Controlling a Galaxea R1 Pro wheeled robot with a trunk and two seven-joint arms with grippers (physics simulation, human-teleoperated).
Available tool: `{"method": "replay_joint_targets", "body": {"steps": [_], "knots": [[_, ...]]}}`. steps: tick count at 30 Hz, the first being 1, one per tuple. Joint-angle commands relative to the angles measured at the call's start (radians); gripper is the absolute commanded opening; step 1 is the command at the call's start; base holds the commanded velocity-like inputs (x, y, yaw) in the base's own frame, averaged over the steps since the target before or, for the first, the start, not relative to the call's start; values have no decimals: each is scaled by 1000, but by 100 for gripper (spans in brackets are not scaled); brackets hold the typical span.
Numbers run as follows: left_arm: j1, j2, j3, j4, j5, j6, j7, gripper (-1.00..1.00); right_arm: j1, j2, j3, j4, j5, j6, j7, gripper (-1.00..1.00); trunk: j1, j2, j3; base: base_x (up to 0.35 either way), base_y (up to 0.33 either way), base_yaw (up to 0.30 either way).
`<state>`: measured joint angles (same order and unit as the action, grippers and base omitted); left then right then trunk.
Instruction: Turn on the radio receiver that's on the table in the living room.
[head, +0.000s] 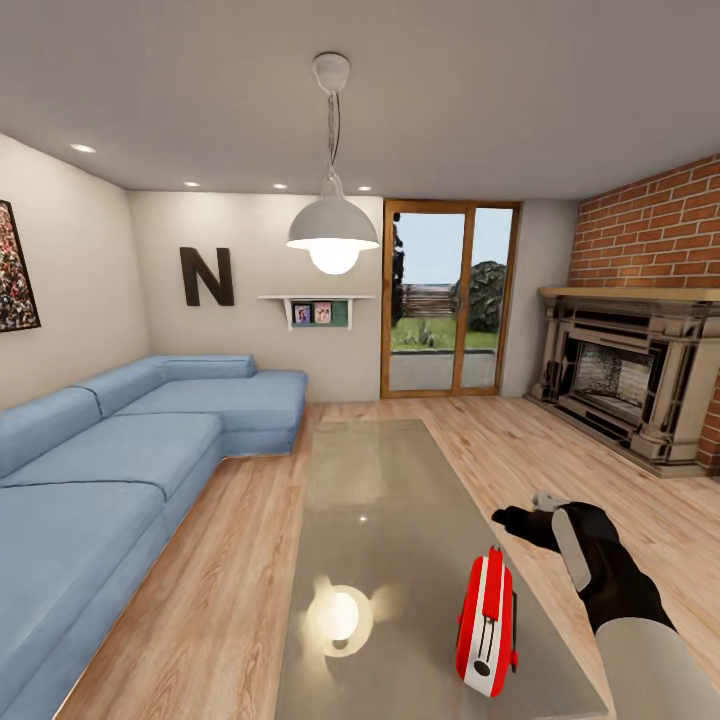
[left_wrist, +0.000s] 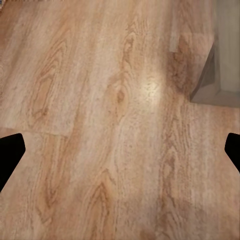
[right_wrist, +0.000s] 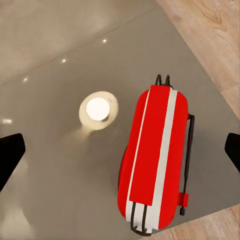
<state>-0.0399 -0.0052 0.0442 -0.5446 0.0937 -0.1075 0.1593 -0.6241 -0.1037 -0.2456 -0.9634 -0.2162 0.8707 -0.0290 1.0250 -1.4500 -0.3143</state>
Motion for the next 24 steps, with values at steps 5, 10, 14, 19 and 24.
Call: {"method": "replay_joint_targets", "body": {"steps": [5,10,14,19,24], "knots": [[0,3,0,0,0,1,0,100,0,-1,5,0,8,-50,1,100,0,0,0,0,0,0],[0,4,0,0,0,1,0,100,0,0,8,0,11,-61,-15,100,0,0,0,0,0,-132],[0,4,0,0,0,2,0,100,0,1,7,0,12,-62,-53,100,0,0,0,0,0,-253],[0,6,0,0,0,3,0,100,0,1,7,0,11,-62,-62,100,0,0,0,7,74,-246],[0,7,1,0,0,3,0,100,0,1,8,0,13,-62,-63,100,0,0,0,70,276,-50]]}}
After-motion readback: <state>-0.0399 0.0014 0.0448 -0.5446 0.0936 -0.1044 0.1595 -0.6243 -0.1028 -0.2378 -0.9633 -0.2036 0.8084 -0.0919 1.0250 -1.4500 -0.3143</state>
